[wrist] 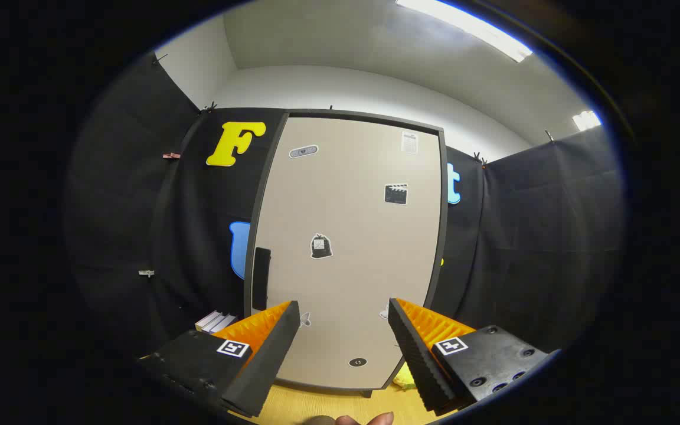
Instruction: Open the shoe cabinet door, grab the shoes and put them into the shoe cabinet, then close the shoe cabinet door.
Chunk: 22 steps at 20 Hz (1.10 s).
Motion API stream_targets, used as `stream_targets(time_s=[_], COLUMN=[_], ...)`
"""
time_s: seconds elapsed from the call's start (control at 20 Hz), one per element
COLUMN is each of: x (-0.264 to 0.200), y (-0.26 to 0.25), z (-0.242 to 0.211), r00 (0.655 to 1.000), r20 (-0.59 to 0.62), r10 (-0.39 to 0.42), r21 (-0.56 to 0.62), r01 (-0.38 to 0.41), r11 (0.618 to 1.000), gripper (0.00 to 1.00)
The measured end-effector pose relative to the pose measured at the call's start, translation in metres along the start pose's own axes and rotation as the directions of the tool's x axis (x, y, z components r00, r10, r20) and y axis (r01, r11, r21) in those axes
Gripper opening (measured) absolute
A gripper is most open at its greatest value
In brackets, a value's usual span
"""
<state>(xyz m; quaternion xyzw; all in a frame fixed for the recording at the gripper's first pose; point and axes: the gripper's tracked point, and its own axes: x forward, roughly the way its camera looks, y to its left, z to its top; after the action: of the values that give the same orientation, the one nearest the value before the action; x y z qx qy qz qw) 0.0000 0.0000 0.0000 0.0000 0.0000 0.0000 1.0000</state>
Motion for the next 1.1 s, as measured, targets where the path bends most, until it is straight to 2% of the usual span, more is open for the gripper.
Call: stream_targets(time_s=[0.6, 1.1], x=[0.001, -0.004], y=[0.005, 0.021], z=[0.003, 0.004], r00=[1.000, 1.000], r20=[0.005, -0.004], r10=[-0.011, 0.012], r21=[-0.010, 0.001], r01=[0.011, -0.012], r11=[1.000, 1.000], gripper=[0.97, 0.97])
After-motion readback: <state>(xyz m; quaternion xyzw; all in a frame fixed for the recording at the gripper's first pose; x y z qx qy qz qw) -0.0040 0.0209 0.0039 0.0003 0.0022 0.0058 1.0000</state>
